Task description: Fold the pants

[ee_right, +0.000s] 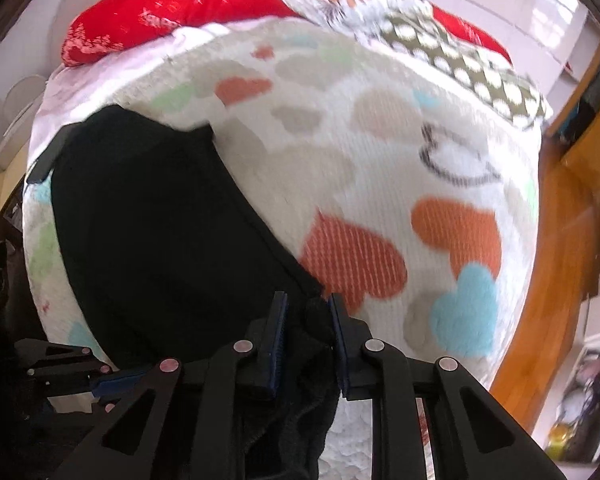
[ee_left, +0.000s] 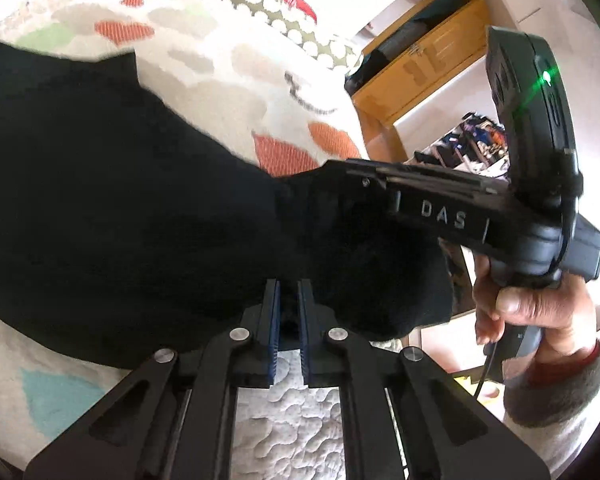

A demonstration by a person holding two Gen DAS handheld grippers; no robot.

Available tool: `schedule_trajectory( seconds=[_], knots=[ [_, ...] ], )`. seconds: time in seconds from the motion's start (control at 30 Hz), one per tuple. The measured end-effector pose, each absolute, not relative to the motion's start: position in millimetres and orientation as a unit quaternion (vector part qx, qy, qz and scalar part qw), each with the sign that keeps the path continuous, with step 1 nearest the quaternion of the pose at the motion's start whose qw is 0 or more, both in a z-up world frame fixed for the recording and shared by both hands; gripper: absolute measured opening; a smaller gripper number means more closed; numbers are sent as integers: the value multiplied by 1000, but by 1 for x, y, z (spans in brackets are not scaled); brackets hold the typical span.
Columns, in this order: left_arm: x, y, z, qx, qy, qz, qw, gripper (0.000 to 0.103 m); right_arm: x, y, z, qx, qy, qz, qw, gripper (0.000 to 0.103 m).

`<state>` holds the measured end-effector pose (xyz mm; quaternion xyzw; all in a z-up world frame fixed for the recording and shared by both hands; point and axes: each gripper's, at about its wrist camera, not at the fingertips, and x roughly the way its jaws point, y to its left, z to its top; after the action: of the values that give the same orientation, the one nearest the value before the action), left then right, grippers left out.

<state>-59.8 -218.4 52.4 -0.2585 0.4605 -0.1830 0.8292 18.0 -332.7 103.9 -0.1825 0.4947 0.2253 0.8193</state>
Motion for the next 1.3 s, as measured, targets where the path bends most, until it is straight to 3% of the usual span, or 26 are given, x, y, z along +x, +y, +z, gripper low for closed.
schedule_trajectory(
  seconds=[0.27, 0.4, 0.57, 0.63, 0.67, 0.7, 0.73, 0.77, 0.8, 0.83, 0.9, 1.3],
  knots=[
    [-64, -139, 73, -269, 411, -128, 862, 6, 31, -252, 129, -210, 470, 269, 814, 20],
    [-63, -89, 68, -284, 402, -82, 866, 6, 49, -201, 110, -181, 483, 307, 799, 10],
    [-56, -49, 56, -277, 413, -43, 867, 7, 66, -142, 71, -134, 522, 349, 766, 13],
    [-57, -42, 55, -266, 420, -38, 867, 13, 69, -139, 79, -106, 520, 355, 769, 23],
    [-57, -40, 53, -261, 420, -40, 868, 23, 68, -145, 91, -96, 509, 354, 779, 27],
    [-60, -38, 54, -260, 420, -43, 868, 38, 65, -152, 102, -95, 498, 349, 788, 38],
    [-59, -39, 53, -258, 419, -49, 869, 47, 59, -160, 112, -96, 486, 343, 798, 51],
    [-66, -39, 55, -258, 417, -54, 870, 61, 50, -176, 125, -100, 470, 330, 813, 57],
    [-64, -41, 53, -257, 417, -62, 870, 67, 42, -188, 133, -104, 457, 317, 824, 63],
    [-64, -45, 52, -252, 418, -72, 870, 68, 35, -202, 138, -107, 447, 304, 835, 65],
    [-60, -54, 52, -235, 427, -93, 868, 80, 17, -234, 138, -110, 443, 269, 848, 65],
    [-23, -130, 37, -196, 503, -174, 824, 84, -37, -314, 54, -49, 479, 172, 859, 65]
  ],
)
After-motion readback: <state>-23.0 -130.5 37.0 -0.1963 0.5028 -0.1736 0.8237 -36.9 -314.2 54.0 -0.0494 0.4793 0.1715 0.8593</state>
